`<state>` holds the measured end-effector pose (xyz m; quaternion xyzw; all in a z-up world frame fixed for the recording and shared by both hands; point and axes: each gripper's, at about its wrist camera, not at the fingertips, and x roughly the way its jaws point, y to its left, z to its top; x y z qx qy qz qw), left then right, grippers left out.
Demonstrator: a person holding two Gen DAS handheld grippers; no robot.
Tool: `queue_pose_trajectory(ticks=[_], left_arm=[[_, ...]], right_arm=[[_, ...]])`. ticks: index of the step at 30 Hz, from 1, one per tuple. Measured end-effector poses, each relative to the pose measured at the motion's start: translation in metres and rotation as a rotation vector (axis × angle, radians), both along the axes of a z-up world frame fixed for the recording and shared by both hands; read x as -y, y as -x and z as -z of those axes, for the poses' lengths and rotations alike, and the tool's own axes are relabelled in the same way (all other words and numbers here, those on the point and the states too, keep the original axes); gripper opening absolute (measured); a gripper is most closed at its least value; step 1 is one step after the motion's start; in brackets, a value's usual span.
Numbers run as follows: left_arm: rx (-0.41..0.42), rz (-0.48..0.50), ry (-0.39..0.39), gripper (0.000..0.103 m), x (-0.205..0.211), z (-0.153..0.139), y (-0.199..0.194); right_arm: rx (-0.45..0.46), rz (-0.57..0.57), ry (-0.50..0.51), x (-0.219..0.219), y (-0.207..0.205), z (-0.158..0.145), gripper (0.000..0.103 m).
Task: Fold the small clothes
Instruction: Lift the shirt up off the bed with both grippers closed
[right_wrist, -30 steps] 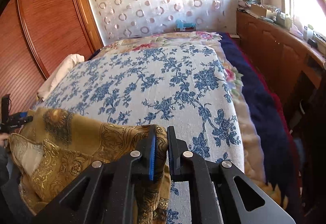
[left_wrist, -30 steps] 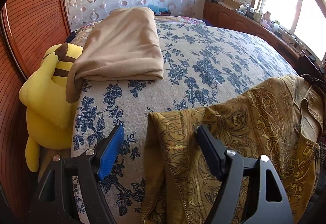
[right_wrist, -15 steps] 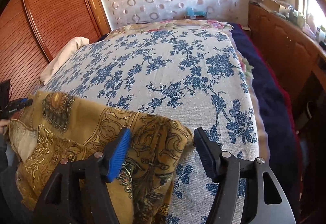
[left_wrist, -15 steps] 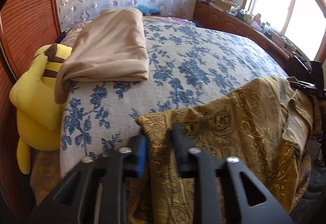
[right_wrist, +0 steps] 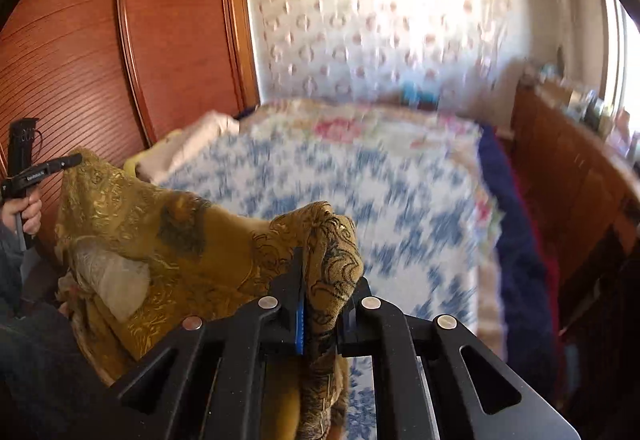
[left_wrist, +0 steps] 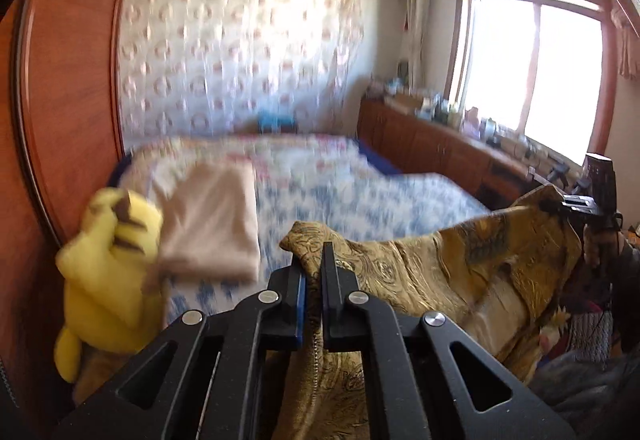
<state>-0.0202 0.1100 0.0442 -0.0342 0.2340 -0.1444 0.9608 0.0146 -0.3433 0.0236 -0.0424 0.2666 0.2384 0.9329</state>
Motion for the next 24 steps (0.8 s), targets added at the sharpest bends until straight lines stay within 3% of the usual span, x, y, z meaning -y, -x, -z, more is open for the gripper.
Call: queue_pose_trajectory(ticks=[13, 16, 20, 24], left_arm=[[0.317, -0.062, 0.023, 0.007, -0.013, -0.120, 0.039], [0.374, -0.071, -0.013, 0.007, -0.014, -0.143, 0.042], [0.404, -0.080, -0.047, 0.007, -0.014, -0.160, 0.036], [0.381, -0.097, -0.065, 0.007, -0.014, -0.161, 0.001]], right_arm=[[0.340, 0.024, -0.027, 0.019, 0.080, -0.141, 0.010], [0.391, 0.035, -0.041, 0.029, 0.091, -0.166, 0.010], [0.447, 0.040, -0.039, 0.033, 0.104, -0.190, 0.010], [0.469, 0.051, -0.019, 0.025, 0.092, -0.198, 0.010]])
